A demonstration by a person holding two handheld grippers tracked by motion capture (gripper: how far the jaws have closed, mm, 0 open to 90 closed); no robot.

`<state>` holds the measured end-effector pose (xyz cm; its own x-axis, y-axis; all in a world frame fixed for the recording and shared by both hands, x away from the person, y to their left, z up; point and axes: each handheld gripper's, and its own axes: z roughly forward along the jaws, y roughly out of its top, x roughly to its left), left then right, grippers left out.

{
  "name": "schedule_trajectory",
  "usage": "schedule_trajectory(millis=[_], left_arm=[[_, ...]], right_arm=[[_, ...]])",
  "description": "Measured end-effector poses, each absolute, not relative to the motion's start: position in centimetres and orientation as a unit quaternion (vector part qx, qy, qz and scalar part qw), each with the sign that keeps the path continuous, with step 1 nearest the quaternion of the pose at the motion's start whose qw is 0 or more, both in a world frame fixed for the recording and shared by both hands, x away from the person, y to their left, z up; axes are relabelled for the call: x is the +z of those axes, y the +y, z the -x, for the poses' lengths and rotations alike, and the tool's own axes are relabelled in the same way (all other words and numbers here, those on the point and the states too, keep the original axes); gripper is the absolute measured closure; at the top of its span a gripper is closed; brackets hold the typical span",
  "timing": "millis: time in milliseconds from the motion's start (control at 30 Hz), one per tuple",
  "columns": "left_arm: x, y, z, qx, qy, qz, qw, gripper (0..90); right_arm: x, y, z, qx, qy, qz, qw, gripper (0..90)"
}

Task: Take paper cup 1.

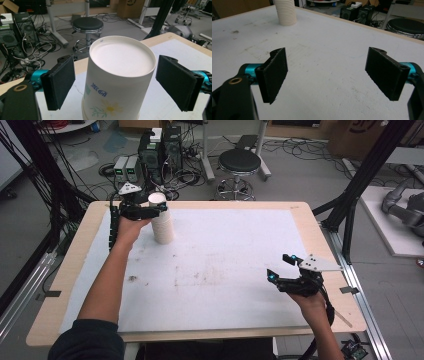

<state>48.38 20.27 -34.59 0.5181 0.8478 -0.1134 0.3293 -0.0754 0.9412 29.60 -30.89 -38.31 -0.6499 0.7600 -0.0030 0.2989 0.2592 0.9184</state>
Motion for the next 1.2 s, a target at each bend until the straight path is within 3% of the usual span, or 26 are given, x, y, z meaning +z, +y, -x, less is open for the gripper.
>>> schedule_trajectory(millis=[167, 433, 767, 1200], left_arm=[[-35.1, 20.2, -48.8, 0.245, 0.426, -0.694, 0.526, 16.9], [-35.2, 20.0, -48.9, 0.246, 0.407, -0.699, 0.534, 31.1], [-34.1, 20.6, -48.2, 0.256, 0.406, -0.689, 0.543, 31.9], [-29.3, 21.4, -46.1, 0.295, 0.381, -0.66, 0.577, 33.7]], right_arm=[[-38.3, -30.9, -29.6, 0.498, 0.759, -0.351, 0.23, 18.6], [-38.4, -30.8, -29.6, 0.497, 0.759, -0.353, 0.229, 18.6], [-38.4, -30.7, -29.6, 0.498, 0.76, -0.349, 0.231, 18.6], [-38.1, -30.5, -29.5, 0.501, 0.758, -0.349, 0.229, 18.6]])
